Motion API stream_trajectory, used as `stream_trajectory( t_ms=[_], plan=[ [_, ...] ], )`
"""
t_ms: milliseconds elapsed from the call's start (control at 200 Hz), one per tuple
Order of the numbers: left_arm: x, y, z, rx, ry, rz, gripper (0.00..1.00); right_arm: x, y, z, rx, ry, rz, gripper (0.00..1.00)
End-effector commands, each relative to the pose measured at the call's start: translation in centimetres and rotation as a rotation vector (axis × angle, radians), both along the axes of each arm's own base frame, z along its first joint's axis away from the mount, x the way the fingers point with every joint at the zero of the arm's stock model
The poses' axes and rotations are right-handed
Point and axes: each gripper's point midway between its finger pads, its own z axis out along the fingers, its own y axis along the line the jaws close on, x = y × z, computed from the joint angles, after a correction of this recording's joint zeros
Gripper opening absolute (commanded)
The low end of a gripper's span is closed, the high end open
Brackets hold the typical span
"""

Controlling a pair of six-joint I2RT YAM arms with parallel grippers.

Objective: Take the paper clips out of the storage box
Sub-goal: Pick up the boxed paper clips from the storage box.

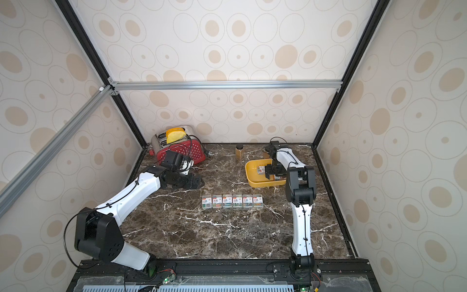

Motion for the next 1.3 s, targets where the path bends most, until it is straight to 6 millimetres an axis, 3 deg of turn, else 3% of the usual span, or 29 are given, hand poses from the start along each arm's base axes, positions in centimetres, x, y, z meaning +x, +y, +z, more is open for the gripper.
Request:
stream_trajectory(
  t_ms=[0, 195, 315, 566, 1022, 1037, 1112, 1297],
  plan=[
    [0.6, -0.2, 0.8, -0.010, -0.024, -0.015, 0.99, -0.6, 0.3, -0.2, 0.031, 0.009, -0.011, 0.75],
    [0.8, -0.2, 0.9, -0.017, -0.036, -0.010, 0.99, -0.2, 0.6, 2.2, 0.052, -0.044, -0.006, 0.52],
    [0.9, -0.3, 1.5, -0.022, -0.058, -0.020, 0.99, -0.1, 1.3, 5.3, 0.105, -0.103, 0.007, 0.39],
    [0.9, -1.5, 4.1, -0.117, -0.162, -0.048, 0.99, -0.7, 5.2, 13.1, 0.367, -0.233, 0.051, 0.39],
    [-0.6, -6.6, 10.3, -0.529, -0.258, -0.170, 0.94, -4.4, 16.3, 23.5, 1.072, -0.303, 0.224, 0.39],
    [-0.6, -6.7, 10.5, -0.544, -0.259, -0.173, 0.94, -5.1, 17.6, 23.9, 1.095, -0.291, 0.250, 0.39],
    [-0.7, -7.3, 11.7, -0.611, -0.274, -0.182, 0.94, -5.9, 19.6, 26.2, 1.209, -0.290, 0.280, 0.40],
    [-0.2, -8.1, 15.1, -0.758, -0.293, -0.150, 0.94, -7.7, 23.4, 31.3, 1.365, -0.291, 0.363, 0.41]
  ],
)
